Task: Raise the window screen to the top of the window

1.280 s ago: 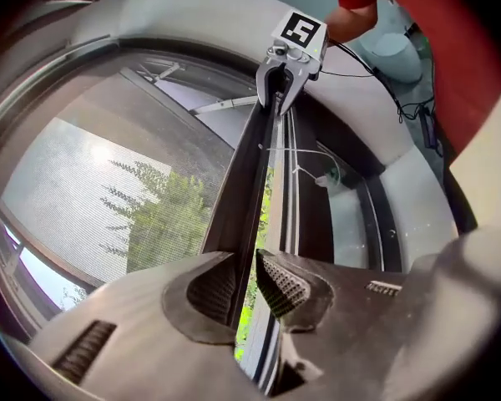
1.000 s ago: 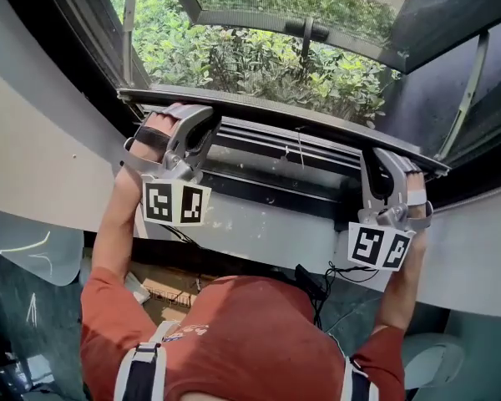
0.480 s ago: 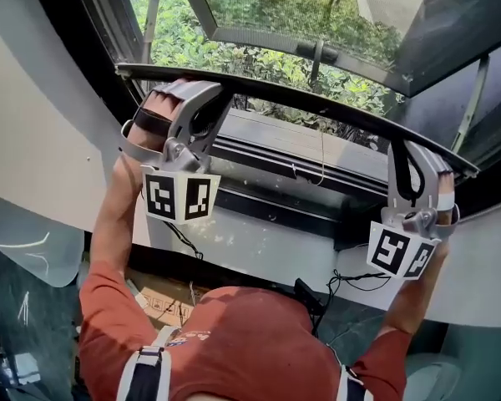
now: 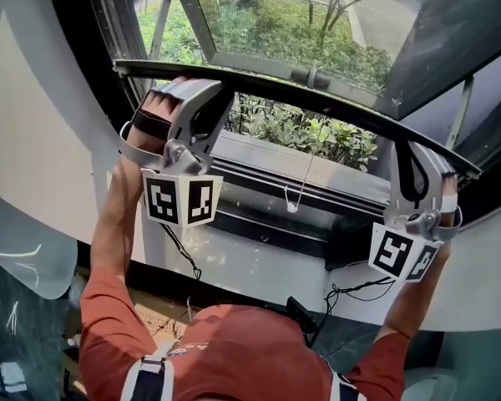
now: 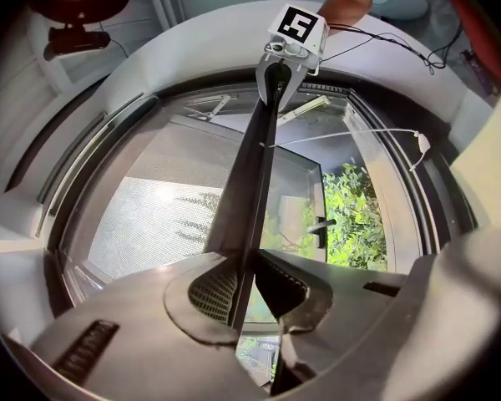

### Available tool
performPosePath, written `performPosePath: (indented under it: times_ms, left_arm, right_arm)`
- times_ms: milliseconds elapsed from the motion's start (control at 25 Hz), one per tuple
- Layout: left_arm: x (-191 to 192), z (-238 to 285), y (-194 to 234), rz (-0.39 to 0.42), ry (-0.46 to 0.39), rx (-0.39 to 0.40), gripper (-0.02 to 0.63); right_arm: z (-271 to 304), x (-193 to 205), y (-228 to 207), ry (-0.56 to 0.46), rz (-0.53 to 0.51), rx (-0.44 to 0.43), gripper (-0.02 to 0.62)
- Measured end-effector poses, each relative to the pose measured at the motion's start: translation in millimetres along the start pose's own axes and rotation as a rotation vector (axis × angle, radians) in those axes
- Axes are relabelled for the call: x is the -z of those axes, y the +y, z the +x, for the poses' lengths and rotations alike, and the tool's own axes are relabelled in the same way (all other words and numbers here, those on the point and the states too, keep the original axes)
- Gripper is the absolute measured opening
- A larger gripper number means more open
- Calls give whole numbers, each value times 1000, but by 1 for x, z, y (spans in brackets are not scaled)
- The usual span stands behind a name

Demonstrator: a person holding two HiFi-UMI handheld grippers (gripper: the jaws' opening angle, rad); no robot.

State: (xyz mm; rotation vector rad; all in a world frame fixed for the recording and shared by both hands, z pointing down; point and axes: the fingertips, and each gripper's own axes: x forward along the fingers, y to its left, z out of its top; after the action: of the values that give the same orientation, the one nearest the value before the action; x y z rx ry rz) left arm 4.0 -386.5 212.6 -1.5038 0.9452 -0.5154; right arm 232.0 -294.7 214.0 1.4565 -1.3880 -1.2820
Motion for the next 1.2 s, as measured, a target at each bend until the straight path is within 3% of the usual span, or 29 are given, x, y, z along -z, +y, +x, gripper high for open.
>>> performPosePath:
  times_ms: [400,800,1200]
  left_arm:
    - [-7,8,31,44,36,-52,64]
    - [-16,18,87,128,79,-239,66]
    - [-23,28,125,154,90,-280,66]
  right_arm:
    - [6,-7,-32,-4,-46,43,51]
    - [17,-22,-86,43,-172,187,40]
    - [24,-29,-123,86,-224,244,37]
